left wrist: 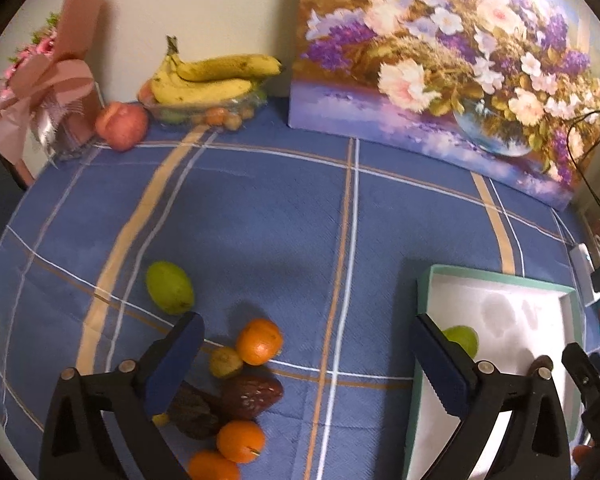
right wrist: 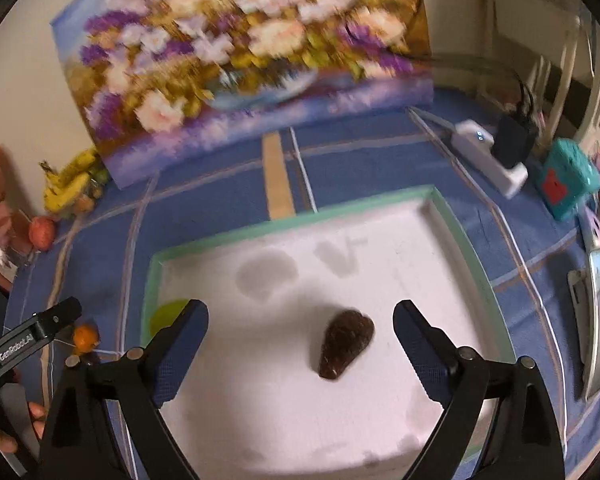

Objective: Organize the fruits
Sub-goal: 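Move both tools back over the fruit pile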

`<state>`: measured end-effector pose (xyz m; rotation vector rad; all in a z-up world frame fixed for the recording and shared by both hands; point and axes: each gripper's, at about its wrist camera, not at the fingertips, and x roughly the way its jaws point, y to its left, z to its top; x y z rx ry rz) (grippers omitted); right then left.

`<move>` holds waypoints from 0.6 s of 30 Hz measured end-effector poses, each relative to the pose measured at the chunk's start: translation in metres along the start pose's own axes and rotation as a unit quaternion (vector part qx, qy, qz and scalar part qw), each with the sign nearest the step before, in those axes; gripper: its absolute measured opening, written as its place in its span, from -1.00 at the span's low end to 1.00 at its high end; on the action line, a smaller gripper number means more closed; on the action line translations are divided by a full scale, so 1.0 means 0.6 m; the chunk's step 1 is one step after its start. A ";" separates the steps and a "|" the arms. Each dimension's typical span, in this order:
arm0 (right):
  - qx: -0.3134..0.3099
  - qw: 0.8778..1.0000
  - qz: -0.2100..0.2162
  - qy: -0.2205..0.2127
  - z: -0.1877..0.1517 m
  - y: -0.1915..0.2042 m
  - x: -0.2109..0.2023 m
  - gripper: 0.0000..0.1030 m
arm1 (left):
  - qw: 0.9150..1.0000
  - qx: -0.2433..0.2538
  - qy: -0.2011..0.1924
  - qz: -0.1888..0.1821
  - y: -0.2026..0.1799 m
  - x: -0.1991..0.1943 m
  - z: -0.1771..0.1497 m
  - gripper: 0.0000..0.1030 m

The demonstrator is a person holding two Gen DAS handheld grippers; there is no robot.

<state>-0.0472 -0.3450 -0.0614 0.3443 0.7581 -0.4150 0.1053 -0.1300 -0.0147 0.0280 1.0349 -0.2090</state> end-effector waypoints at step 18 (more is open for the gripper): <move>-0.038 0.999 0.022 0.011 -0.018 0.057 -0.008 0.83 | 0.998 -0.024 -0.021 0.053 0.059 -0.069 -0.001 1.00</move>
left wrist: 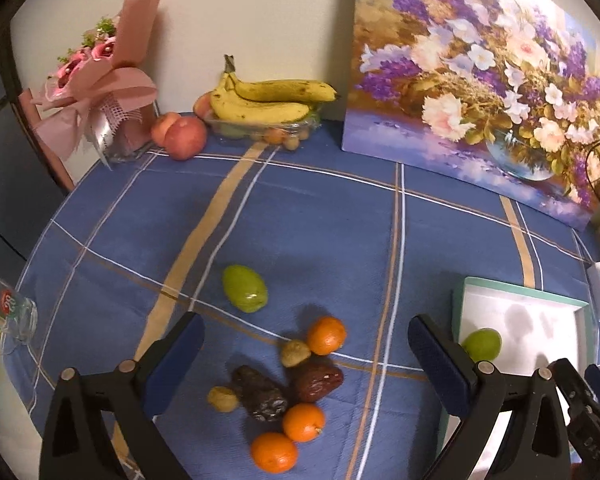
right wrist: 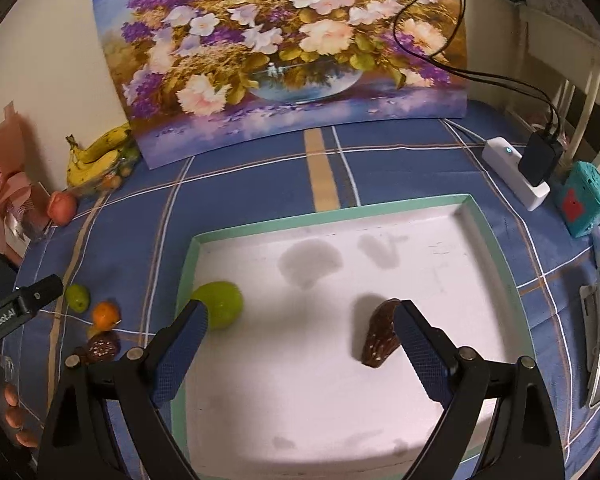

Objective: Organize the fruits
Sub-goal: 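Move both tools back over the fruit pile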

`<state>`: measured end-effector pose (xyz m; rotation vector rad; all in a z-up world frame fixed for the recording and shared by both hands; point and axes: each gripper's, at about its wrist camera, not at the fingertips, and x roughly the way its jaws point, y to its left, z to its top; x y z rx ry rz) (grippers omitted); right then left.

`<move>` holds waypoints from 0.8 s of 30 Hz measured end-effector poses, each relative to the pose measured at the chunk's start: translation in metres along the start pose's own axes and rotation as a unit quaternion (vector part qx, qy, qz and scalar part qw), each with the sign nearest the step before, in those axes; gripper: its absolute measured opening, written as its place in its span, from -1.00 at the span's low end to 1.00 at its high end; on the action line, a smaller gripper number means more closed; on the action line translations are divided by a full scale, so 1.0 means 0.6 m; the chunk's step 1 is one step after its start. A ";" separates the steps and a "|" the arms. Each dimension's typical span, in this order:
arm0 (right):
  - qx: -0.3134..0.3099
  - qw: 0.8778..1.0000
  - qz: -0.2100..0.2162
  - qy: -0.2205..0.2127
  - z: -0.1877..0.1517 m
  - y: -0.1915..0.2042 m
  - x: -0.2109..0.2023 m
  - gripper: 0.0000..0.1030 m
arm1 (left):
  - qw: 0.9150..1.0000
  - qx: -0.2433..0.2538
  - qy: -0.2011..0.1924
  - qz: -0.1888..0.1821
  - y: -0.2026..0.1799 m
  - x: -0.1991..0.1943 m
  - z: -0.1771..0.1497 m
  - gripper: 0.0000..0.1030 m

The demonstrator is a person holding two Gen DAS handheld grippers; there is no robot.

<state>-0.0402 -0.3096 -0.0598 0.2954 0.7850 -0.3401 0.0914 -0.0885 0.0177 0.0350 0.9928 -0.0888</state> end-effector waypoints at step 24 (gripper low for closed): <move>-0.096 0.990 0.098 0.015 -0.022 0.186 0.003 0.82 | 0.991 -0.133 -0.018 0.012 0.265 -0.013 -0.042 1.00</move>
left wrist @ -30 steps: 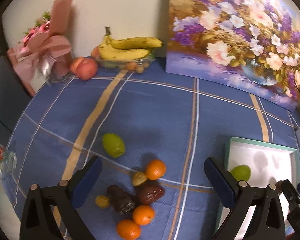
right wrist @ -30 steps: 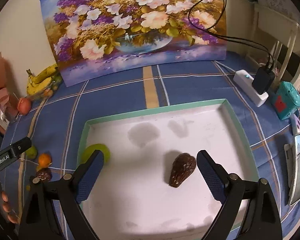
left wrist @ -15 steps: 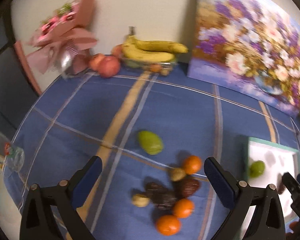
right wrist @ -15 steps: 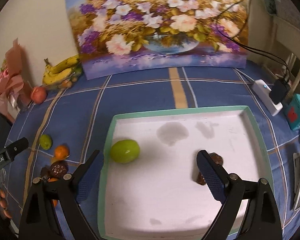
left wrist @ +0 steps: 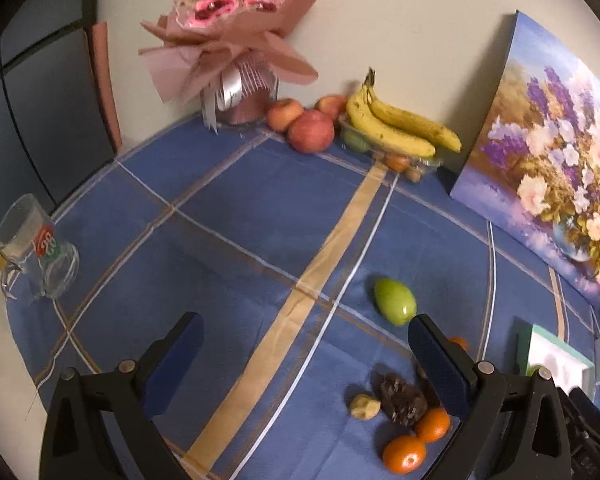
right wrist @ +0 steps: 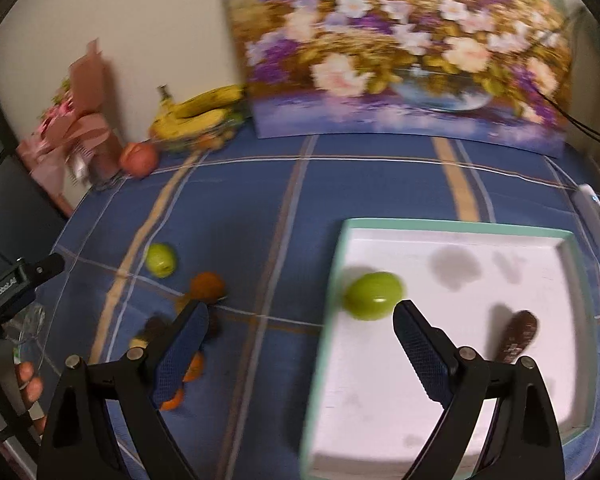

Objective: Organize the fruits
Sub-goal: 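Move both tools back over the fruit pile, then grasp a mandarin orange with the right tool while the left tool grasps a small tan fruit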

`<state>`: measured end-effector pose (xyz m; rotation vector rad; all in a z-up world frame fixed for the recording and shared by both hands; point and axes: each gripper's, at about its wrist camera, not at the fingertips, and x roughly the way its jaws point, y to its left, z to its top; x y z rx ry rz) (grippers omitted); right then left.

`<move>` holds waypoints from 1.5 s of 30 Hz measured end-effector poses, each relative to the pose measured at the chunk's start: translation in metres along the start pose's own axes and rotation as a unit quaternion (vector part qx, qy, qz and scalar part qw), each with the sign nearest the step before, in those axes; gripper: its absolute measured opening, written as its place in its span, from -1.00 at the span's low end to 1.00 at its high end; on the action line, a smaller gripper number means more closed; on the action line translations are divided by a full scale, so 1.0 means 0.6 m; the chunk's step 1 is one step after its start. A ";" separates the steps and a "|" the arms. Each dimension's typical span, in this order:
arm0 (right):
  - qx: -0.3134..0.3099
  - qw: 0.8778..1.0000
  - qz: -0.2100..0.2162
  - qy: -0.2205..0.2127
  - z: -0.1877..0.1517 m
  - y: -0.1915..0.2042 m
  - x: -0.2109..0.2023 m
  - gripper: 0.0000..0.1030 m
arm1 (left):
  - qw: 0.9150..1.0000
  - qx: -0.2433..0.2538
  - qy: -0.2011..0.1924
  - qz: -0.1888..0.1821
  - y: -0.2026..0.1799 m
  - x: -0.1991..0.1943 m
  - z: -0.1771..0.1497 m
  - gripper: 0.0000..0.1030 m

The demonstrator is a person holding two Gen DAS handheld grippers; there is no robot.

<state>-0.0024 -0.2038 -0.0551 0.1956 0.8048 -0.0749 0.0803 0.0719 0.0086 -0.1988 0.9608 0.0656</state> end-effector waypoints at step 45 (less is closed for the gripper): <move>-0.025 0.980 0.120 0.159 -0.064 0.121 0.140 -0.29 | 0.972 -0.028 0.200 -0.120 -0.039 0.138 -0.082 -0.47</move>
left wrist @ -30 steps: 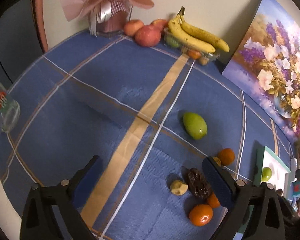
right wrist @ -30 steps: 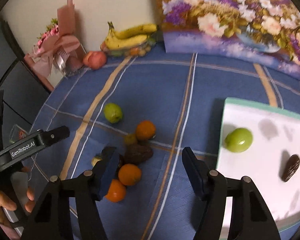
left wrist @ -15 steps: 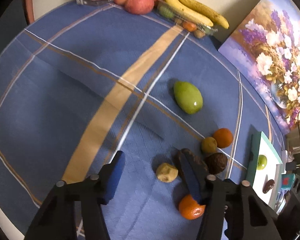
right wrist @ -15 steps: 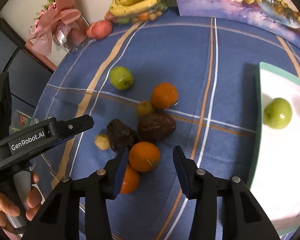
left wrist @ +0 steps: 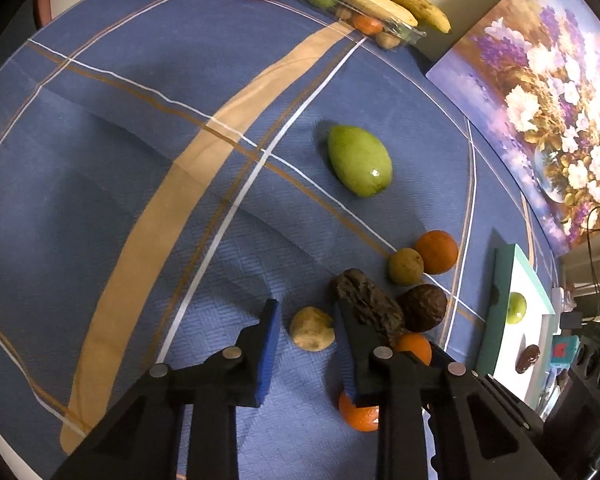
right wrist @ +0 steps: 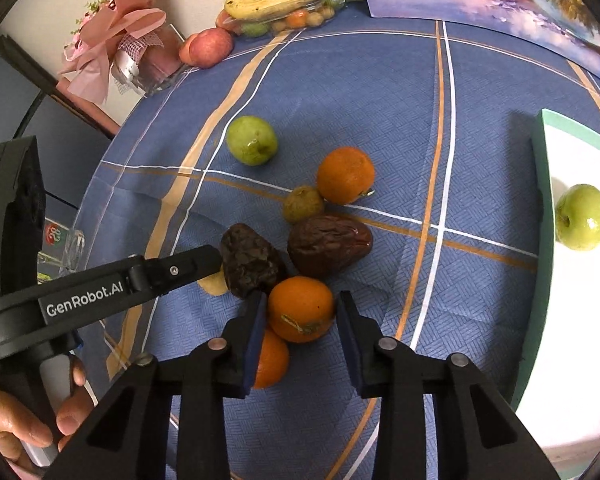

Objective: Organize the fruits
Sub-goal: 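Grasp a mandarin orange with the right tool while the left tool grasps a small tan fruit, then carry the orange with the right tool while the left tool carries the tan fruit to the tray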

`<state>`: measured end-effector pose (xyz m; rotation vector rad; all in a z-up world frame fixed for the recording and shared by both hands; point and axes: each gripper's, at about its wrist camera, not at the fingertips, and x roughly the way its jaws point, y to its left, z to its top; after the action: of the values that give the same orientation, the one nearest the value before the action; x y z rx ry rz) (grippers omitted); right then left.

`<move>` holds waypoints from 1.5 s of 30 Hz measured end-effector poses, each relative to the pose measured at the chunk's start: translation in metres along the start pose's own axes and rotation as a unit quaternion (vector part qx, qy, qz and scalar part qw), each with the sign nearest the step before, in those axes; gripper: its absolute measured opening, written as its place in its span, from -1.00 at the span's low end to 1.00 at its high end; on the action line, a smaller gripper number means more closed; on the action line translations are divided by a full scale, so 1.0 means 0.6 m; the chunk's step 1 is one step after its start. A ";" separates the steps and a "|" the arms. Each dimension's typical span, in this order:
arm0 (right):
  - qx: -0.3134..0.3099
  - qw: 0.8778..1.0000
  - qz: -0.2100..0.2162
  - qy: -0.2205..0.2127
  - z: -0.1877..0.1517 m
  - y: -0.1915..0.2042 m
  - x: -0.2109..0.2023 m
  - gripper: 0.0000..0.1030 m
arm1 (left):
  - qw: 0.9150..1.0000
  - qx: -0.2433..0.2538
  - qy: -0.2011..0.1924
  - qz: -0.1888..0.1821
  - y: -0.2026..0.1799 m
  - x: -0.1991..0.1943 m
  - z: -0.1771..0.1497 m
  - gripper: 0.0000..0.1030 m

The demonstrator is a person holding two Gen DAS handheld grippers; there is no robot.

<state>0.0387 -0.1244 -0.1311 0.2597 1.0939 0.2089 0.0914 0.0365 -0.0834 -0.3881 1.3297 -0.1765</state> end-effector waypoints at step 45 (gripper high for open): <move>0.070 0.989 -0.072 -0.109 -0.002 -0.125 -0.182 -0.30 | 0.985 0.117 -0.116 -0.053 -0.140 -0.109 -0.038 -0.54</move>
<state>-0.0077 -0.2275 -0.0625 0.3198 0.9067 -0.0265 0.0615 -0.0227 0.0031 -0.2702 1.0465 -0.3635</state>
